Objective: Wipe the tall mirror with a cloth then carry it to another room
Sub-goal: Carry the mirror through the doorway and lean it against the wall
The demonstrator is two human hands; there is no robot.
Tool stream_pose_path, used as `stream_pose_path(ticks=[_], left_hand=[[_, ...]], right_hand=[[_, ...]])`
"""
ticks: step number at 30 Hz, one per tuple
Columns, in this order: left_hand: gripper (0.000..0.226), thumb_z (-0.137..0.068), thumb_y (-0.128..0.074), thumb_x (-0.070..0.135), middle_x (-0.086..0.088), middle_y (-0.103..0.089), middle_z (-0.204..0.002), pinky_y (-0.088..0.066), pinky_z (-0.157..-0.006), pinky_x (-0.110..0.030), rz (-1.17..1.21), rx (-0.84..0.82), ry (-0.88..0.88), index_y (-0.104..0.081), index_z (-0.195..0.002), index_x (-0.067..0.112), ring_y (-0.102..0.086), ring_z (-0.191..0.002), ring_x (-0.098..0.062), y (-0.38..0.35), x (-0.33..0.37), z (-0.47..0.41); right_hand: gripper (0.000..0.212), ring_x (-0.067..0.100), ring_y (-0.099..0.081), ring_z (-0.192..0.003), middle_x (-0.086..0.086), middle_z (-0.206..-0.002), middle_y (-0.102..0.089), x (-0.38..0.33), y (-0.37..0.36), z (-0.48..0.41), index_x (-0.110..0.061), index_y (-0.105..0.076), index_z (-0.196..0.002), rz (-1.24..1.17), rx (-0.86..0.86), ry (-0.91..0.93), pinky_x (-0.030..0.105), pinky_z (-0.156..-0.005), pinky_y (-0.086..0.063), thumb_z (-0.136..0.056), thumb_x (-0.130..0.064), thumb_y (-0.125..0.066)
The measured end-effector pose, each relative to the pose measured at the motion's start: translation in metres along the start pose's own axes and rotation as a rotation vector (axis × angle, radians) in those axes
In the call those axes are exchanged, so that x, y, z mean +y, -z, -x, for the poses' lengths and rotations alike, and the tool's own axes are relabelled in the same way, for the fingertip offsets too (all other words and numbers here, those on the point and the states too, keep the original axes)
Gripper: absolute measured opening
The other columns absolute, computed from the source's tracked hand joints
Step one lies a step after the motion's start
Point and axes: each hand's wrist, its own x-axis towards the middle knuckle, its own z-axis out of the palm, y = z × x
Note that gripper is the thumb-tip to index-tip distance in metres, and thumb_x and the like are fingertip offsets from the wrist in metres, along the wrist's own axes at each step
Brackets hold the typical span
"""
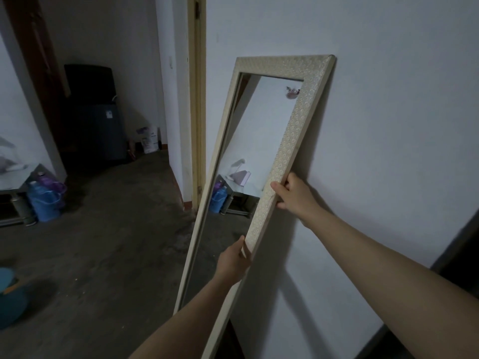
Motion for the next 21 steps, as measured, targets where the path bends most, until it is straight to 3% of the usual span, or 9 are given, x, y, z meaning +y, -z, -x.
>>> stream_pose_path(ticks=[4, 8, 13, 16, 21], left_hand=[[0.056, -0.093, -0.053, 0.014, -0.005, -0.064, -0.124, -0.054, -0.084, -0.029, 0.023, -0.011, -0.006, -0.037, -0.146, 0.024, -0.065, -0.105, -0.020, 0.002, -0.003, 0.004], [0.057, -0.093, -0.055, 0.011, 0.000, -0.064, -0.123, -0.055, -0.092, -0.032, 0.015, -0.026, -0.036, -0.038, -0.145, 0.026, -0.063, -0.109, -0.014, 0.001, -0.007, 0.006], [0.065, -0.091, -0.057, 0.009, -0.001, -0.061, -0.129, -0.054, -0.093, -0.030, 0.010, -0.042, -0.045, -0.033, -0.148, 0.027, -0.060, -0.115, -0.016, 0.003, -0.009, 0.008], [0.066, -0.090, -0.057, 0.005, -0.006, -0.058, -0.132, -0.053, -0.097, -0.038, 0.065, -0.048, -0.027, -0.034, -0.148, 0.026, -0.057, -0.119, -0.022, 0.003, -0.010, 0.011], [0.071, -0.088, -0.063, 0.011, 0.001, -0.057, -0.136, -0.051, -0.098, -0.032, -0.093, -0.077, -0.062, -0.031, -0.148, 0.032, -0.058, -0.119, -0.017, 0.008, -0.013, 0.020]], right_hand=[[0.013, 0.022, -0.059, -0.103, 0.007, -0.109, -0.058, -0.001, 0.000, 0.001, -0.013, -0.048, -0.105, -0.001, -0.002, -0.005, 0.036, -0.080, -0.056, -0.095, -0.021, -0.053], [0.016, 0.027, -0.060, -0.105, 0.014, -0.114, -0.059, -0.003, 0.000, 0.002, -0.011, -0.048, -0.107, 0.006, 0.004, -0.019, 0.043, -0.085, -0.056, -0.095, -0.019, -0.054], [0.017, 0.026, -0.060, -0.111, 0.012, -0.118, -0.060, 0.001, 0.000, 0.011, -0.015, -0.049, -0.111, -0.083, -0.027, -0.039, 0.034, -0.079, -0.056, -0.094, -0.016, -0.053], [0.024, 0.021, -0.060, -0.111, 0.007, -0.122, -0.061, 0.004, -0.002, 0.019, -0.016, -0.049, -0.118, -0.101, -0.049, -0.032, 0.027, -0.074, -0.055, -0.094, -0.018, -0.054], [0.044, 0.020, -0.059, -0.113, 0.004, -0.127, -0.060, 0.009, -0.004, 0.031, -0.016, -0.043, -0.135, -0.080, -0.033, -0.037, 0.031, -0.079, -0.056, -0.093, -0.020, -0.057]])
